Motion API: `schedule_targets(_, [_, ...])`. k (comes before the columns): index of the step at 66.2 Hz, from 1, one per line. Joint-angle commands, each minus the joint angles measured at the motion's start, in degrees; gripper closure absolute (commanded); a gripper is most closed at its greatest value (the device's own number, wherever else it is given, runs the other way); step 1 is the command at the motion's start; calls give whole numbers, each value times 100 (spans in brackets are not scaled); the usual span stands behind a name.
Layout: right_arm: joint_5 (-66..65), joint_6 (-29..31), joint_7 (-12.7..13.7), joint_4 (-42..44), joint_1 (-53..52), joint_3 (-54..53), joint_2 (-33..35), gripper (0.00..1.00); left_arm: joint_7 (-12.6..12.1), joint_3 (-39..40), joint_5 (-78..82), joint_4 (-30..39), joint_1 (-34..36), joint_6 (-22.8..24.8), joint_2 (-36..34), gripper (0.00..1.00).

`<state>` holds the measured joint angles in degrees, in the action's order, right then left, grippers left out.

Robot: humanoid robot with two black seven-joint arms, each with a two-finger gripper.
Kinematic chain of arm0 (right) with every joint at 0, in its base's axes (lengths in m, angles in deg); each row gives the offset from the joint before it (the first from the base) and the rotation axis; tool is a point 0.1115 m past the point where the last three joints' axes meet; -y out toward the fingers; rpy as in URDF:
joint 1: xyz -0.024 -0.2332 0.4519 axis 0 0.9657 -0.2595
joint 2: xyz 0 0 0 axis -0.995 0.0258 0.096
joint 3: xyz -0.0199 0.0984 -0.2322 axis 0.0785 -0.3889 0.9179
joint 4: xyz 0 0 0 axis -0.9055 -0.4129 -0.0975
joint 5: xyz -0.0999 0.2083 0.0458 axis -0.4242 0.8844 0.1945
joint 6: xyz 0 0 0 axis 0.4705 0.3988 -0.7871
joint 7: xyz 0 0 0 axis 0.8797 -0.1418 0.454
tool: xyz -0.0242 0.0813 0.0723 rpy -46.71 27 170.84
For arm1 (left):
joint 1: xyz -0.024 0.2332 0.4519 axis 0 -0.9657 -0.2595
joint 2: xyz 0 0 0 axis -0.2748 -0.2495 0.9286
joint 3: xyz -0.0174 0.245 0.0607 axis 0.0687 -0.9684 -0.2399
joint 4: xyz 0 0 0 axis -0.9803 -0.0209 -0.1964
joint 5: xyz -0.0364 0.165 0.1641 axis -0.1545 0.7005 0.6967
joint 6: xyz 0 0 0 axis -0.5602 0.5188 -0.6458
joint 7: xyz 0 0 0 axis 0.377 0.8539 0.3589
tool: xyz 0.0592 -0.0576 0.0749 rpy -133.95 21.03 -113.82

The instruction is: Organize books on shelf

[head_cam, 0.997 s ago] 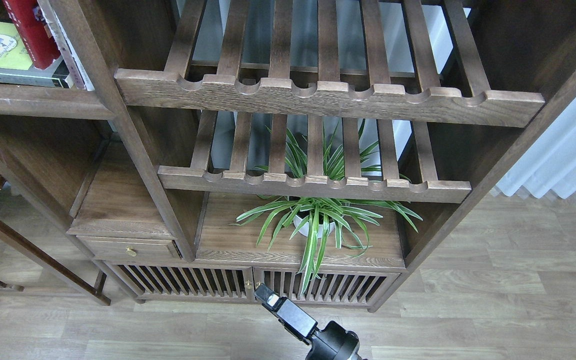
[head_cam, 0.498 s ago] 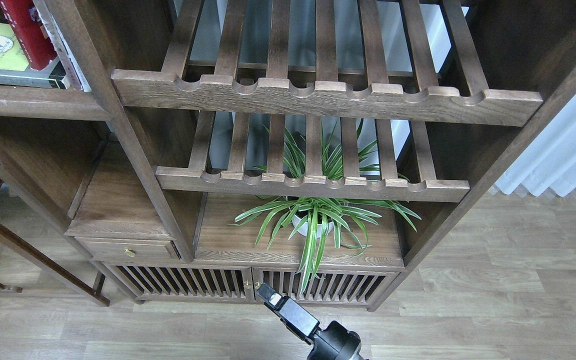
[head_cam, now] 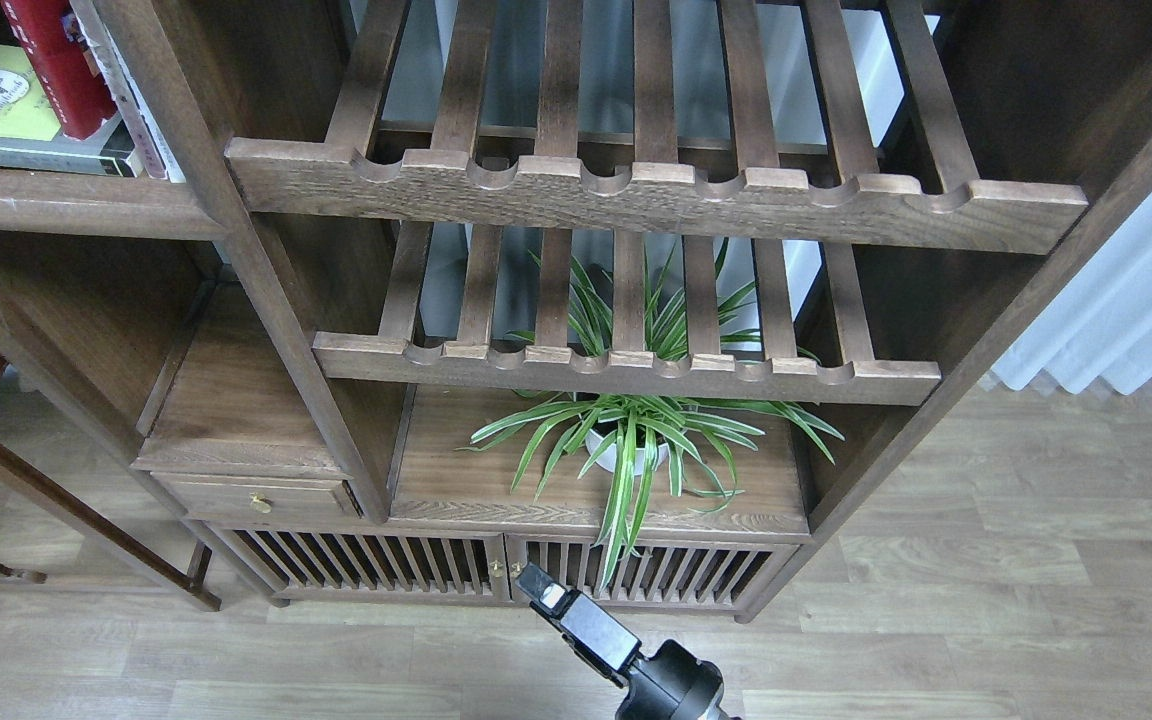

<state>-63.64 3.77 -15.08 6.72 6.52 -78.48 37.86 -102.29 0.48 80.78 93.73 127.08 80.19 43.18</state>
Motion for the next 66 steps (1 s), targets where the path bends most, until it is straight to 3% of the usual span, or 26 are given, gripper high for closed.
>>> schedule_targets(1, [0,1,0,-16,25,-56,0,1,14,-467,-4,-301,515,-1,-9,93])
schedule_targets(16, [0,1,0,-69,60,-117,0,1,41,-951,-4,-820,1016,-1,79,93])
schedule_targets(47, [0,1,0,-78,69,-126,0,1,50,-1188,-13,-1532,1315,-1,642,90])
schedule_targets(53, [0,1,0,-86,69,-135,0,1,67,-1197,-74,-1523,1350,-1,774,82])
schedule_targets(56, [0,1,0,-86,69,-135,0,1,120,-1197,-109,-1523,1368,-1,844,70])
schedule_targets(57, [0,1,0,-86,69,-135,0,1,137,-1180,-170,-1523,1368,-1,888,58])
schedule_targets(60, [0,1,0,-95,69,-135,0,1,137,-1197,-250,-1523,1359,-1,932,46])
schedule_targets(66, [0,1,0,-130,104,-135,0,1,138,-1206,-741,-1514,1280,-1,950,41])
